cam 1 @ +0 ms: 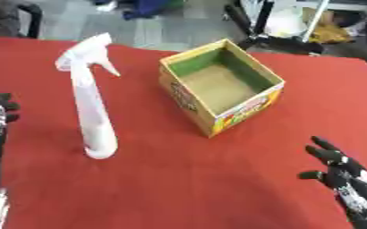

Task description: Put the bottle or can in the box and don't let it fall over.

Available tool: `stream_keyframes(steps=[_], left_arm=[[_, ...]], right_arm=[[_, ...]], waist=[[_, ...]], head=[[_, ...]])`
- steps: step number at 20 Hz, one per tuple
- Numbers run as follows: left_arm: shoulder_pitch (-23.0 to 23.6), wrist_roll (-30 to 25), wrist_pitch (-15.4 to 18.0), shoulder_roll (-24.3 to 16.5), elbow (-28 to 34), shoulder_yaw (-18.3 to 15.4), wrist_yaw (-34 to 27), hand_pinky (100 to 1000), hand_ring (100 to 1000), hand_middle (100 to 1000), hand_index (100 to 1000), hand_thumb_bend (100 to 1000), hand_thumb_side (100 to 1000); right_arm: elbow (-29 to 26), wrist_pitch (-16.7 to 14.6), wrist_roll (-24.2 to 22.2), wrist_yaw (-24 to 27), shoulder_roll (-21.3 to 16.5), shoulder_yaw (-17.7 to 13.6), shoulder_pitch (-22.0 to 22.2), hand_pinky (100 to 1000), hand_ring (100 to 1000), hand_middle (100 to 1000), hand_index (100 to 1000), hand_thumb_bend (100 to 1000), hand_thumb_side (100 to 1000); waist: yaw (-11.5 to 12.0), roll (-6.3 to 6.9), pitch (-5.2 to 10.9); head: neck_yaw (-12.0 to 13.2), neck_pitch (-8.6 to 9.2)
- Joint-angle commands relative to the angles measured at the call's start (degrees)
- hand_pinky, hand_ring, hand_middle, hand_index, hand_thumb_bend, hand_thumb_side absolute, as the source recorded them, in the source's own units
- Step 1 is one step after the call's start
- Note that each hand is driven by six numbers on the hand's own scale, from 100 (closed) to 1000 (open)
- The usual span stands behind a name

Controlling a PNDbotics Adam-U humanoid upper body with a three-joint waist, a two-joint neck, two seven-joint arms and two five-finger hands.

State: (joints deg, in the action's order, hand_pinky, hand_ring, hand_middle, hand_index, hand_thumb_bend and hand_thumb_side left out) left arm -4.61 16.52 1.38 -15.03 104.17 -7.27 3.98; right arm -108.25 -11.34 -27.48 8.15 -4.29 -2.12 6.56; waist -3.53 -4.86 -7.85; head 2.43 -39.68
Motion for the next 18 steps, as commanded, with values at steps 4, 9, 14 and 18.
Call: stream_keyframes(steps=[4, 9, 14, 18], left_arm=[[-0.43, -0.32, 0.23, -2.62, 2.03, -0.47, 0.19, 706, 733, 531, 718, 100, 766], [-0.5, -1.38, 0.65, -14.52, 8.18, -0.6, 0.03, 710, 736, 552, 738, 100, 694], [-3.99, -6.09, 3.91, -33.46, 10.36, 0.25, -1.12, 736, 765, 605, 788, 100, 649], [-8.58, -13.05, 3.41, -45.87, 10.42, 2.73, -4.38, 738, 764, 612, 799, 100, 659]], right_arm=[[-0.65, -0.32, 0.03, -0.13, -0.78, -0.47, -0.26, 697, 1000, 1000, 811, 100, 513], [-0.58, -0.37, 0.24, -0.38, -1.13, -0.64, -0.06, 697, 1000, 1000, 811, 100, 513], [-0.46, -0.4, 0.28, -0.57, -1.74, -0.65, 0.14, 696, 1000, 1000, 811, 100, 514], [-0.3, -0.3, 0.1, -0.72, -2.26, -0.39, 0.31, 696, 1000, 1000, 811, 100, 513]], waist=[[-0.3, 0.42, 0.71], [-0.47, 0.88, 0.88], [-0.89, 1.64, 1.4], [-1.36, 2.37, 1.73]], head=[[-0.08, 0.71], [-0.47, 0.83], [-1.03, 0.92], [-0.85, 0.77]])
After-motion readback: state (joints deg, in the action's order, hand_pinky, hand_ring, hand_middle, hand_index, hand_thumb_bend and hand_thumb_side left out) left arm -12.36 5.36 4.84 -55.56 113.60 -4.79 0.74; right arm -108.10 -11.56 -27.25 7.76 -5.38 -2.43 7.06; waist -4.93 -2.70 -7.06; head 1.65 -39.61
